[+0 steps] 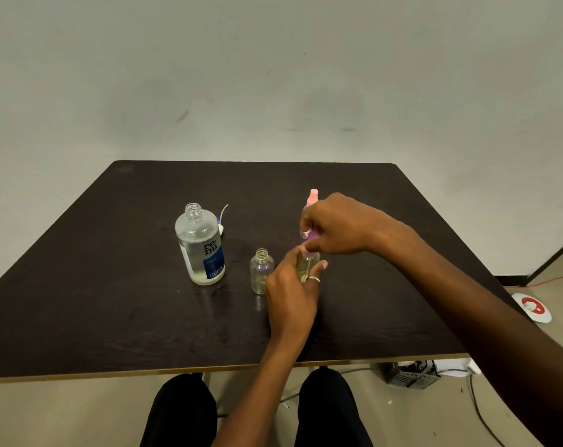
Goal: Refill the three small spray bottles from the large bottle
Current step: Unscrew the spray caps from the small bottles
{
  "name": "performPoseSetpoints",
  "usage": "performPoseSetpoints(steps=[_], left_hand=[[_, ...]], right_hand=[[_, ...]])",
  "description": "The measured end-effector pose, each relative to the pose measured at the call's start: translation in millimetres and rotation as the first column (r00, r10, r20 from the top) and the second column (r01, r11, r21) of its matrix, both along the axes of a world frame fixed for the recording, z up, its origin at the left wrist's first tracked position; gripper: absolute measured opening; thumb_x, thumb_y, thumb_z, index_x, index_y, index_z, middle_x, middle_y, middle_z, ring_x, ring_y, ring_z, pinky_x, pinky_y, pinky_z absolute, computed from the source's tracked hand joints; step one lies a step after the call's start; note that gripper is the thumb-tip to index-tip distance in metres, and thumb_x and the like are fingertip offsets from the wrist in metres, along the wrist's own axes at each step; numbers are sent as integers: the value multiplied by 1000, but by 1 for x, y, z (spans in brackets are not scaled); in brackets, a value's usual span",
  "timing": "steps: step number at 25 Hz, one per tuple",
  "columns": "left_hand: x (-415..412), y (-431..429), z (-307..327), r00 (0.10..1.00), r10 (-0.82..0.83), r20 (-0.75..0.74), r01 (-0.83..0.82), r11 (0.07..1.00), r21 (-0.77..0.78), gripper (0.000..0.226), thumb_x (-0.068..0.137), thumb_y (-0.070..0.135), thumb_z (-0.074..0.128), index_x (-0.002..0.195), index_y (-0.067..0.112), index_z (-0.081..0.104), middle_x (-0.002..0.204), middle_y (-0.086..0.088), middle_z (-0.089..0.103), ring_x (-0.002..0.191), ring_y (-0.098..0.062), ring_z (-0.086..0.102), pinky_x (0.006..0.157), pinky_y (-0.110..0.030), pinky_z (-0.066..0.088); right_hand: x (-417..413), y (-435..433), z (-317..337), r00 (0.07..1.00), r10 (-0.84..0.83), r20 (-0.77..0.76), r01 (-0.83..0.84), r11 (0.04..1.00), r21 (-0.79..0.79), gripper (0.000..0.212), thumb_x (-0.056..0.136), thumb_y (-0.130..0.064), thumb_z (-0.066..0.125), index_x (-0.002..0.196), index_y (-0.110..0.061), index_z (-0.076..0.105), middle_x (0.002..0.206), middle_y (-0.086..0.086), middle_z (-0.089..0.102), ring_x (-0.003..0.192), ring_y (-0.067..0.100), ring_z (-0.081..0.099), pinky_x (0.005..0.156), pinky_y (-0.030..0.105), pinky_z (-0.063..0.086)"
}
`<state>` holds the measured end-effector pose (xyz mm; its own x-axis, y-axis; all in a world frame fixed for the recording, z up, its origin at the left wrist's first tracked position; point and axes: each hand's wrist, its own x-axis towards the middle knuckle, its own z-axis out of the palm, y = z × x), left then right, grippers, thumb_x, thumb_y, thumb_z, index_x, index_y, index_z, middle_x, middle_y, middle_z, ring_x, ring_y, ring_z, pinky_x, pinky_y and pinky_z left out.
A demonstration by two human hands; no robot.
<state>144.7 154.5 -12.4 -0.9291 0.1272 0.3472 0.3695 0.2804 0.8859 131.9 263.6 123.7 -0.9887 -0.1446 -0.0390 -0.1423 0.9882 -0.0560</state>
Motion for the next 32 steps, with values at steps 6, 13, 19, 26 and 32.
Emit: performPoseSetpoints(steps=[6, 13, 19, 26, 32], left_hand=[[0, -1, -1, 999, 1, -34, -1, 1000, 7, 41, 88, 36, 73, 125, 22, 63, 104, 11, 69, 94, -2, 64, 76, -7, 47], [-1, 0, -3, 1000, 0, -25, 0, 1000, -3, 36, 89, 38, 71, 121, 22, 64, 102, 10, 70, 93, -2, 65, 77, -17, 55], [0, -1, -2, 999, -6, -42, 6, 1000, 9, 37, 88, 36, 72, 122, 22, 64, 102, 15, 66, 91, 1, 62, 75, -9, 51], [-2, -1, -4, 999, 2, -47, -2, 1000, -5, 32, 88, 36, 72, 117, 22, 66, 98, 11, 69, 87, -1, 64, 72, -11, 51], [-4, -1, -5, 997, 16, -80, -18, 999, -32, 41, 88, 38, 72, 123, 18, 64, 101, 6, 70, 90, -5, 65, 75, -10, 50]], right_hand=[[-3, -7, -2, 998, 10, 58, -13, 998, 60, 10, 89, -25, 65, 88, -14, 67, 82, -2, 65, 75, 12, 62, 67, 21, 46], [-4, -5, 0, 1000, -30, 3, 29, 997, 75, 28, 89, -45, 63, 86, -17, 64, 75, -5, 60, 68, 11, 59, 63, 24, 47], [-2, -10, 4, 991, 27, 131, -29, 999, 15, 7, 88, -15, 65, 93, -14, 69, 88, -2, 67, 80, 12, 64, 69, 17, 44], [-4, -5, 0, 998, -60, 17, 58, 994, 94, 37, 89, -50, 60, 72, -17, 64, 67, -1, 63, 61, 12, 60, 62, 28, 51], [1, -9, 12, 997, 19, 79, -22, 999, 33, 8, 85, -16, 67, 91, -18, 71, 81, -9, 62, 75, 7, 59, 70, 19, 43]])
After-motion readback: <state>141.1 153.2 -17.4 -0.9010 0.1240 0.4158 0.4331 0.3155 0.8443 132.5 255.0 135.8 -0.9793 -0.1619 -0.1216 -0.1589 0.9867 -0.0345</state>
